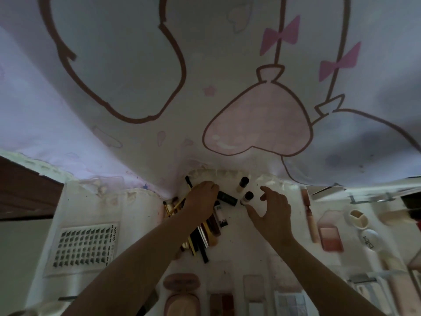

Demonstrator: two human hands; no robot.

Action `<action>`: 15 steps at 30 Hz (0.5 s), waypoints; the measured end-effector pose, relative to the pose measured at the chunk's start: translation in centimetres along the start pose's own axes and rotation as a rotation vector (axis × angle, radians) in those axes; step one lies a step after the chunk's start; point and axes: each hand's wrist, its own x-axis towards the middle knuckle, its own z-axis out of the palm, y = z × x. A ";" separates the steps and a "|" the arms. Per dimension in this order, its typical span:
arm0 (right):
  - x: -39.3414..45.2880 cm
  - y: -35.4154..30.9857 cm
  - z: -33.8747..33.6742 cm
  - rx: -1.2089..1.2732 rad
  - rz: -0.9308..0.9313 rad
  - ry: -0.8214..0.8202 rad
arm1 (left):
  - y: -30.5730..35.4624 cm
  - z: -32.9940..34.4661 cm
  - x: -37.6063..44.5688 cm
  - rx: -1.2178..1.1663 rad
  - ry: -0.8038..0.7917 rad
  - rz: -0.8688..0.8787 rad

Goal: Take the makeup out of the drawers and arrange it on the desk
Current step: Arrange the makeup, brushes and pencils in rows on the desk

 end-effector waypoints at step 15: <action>-1.9 -2.6 -8.9 0.429 -0.125 -0.328 | 2.3 -5.1 -7.1 -0.302 0.106 0.301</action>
